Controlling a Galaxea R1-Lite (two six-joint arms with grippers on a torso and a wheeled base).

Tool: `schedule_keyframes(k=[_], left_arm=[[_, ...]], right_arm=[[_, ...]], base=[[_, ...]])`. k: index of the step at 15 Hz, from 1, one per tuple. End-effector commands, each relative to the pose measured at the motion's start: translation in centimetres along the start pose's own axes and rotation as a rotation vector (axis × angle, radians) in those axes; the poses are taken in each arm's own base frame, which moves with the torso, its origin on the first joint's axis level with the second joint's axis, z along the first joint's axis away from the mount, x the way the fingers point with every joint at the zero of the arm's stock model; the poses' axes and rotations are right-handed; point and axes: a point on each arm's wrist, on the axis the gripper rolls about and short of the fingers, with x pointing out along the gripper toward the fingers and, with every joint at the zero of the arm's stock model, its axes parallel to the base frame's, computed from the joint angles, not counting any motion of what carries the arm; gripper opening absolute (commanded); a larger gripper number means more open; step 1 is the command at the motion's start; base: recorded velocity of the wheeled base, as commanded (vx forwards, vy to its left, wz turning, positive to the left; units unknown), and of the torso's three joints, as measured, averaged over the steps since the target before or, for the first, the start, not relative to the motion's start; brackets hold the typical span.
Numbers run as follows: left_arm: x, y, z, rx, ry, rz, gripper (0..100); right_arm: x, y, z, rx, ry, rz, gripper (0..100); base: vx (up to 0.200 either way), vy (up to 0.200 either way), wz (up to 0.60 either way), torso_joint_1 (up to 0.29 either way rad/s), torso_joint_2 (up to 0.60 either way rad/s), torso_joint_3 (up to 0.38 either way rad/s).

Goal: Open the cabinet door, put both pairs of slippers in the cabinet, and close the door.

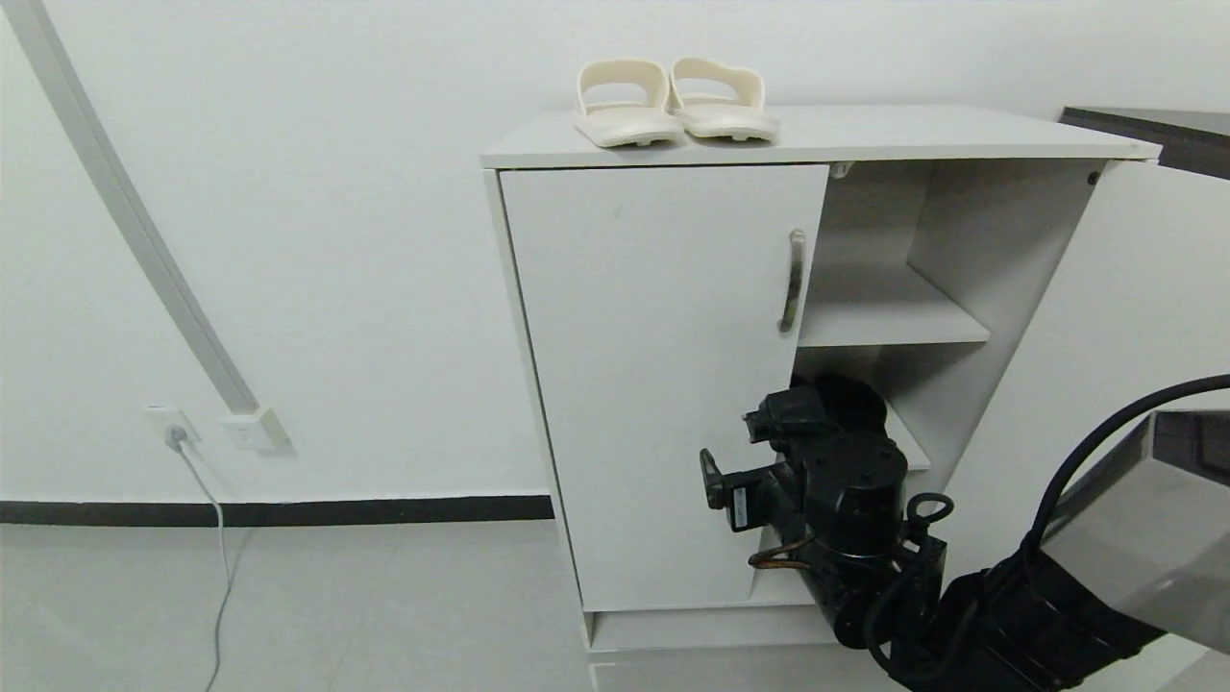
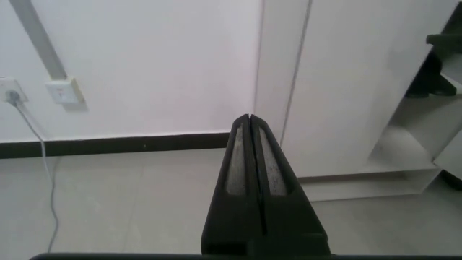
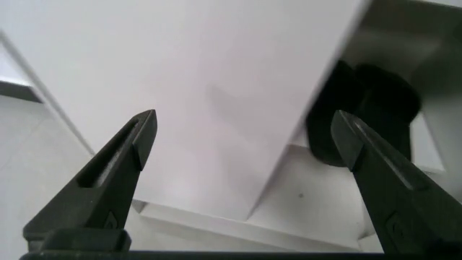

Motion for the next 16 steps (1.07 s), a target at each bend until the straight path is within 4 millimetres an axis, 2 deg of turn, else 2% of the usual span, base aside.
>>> schedule_keyframes(k=[1, 16], left_arm=[[0.01, 0.0, 0.0, 0.0, 0.001, -0.001, 0], [0.01, 0.0, 0.0, 0.002, 0.001, -0.001, 0]], right_arm=[[-0.08, -0.02, -0.11, -0.003, 0.004, 0.002, 100], [-0.58, -0.36, 0.35, 0.001, -0.015, 0.001, 100]], base=[[0.0, 0.0, 0.0, 0.0, 0.0, 0.0], [0.0, 0.0, 0.0, 0.0, 0.0, 0.0]])
